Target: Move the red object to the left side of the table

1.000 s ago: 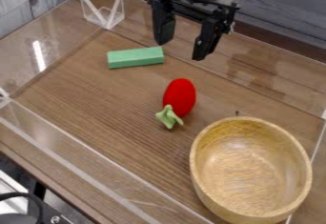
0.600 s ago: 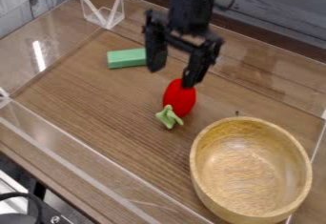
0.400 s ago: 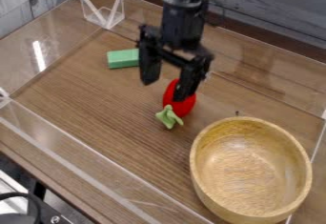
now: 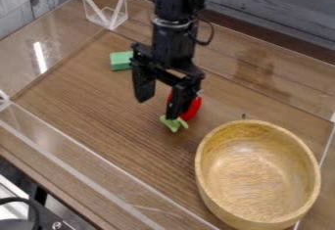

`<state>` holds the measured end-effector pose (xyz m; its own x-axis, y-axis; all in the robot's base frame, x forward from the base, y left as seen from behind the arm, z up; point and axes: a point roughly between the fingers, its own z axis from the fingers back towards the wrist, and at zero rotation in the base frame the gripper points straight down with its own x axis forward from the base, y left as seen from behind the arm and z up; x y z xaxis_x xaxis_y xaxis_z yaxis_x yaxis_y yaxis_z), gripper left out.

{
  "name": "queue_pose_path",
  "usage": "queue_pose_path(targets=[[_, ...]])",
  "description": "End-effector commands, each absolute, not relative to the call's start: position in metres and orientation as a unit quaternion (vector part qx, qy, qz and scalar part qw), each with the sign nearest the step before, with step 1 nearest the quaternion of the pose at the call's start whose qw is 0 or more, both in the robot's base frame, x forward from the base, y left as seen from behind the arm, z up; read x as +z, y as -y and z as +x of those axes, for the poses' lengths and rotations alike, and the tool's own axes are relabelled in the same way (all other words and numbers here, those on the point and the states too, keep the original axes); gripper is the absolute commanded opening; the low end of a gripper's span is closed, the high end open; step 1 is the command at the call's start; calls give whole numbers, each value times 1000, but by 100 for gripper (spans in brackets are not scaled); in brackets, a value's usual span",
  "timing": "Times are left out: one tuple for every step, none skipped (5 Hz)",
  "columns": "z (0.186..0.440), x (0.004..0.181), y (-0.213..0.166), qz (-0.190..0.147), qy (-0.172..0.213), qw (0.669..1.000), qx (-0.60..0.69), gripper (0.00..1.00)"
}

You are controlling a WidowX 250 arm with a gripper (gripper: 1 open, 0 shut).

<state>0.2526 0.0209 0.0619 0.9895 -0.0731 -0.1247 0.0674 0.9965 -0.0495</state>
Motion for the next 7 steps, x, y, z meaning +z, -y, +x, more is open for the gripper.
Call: queue_pose_path(targets=[[263,77,-21,-20,-17,999,-22,100],[266,76,-18,-21,-12,1000,-16,100],[269,73,-16,-22,-9,1000,-10,100],[271,71,-15,-22,-8,1000,-6,100],[272,68,-15,-22,-7,1000,-2,100],[274,65,-14,-23,-6,1000,1,100],[276,64,-14,-23,-3,1000,6,100]])
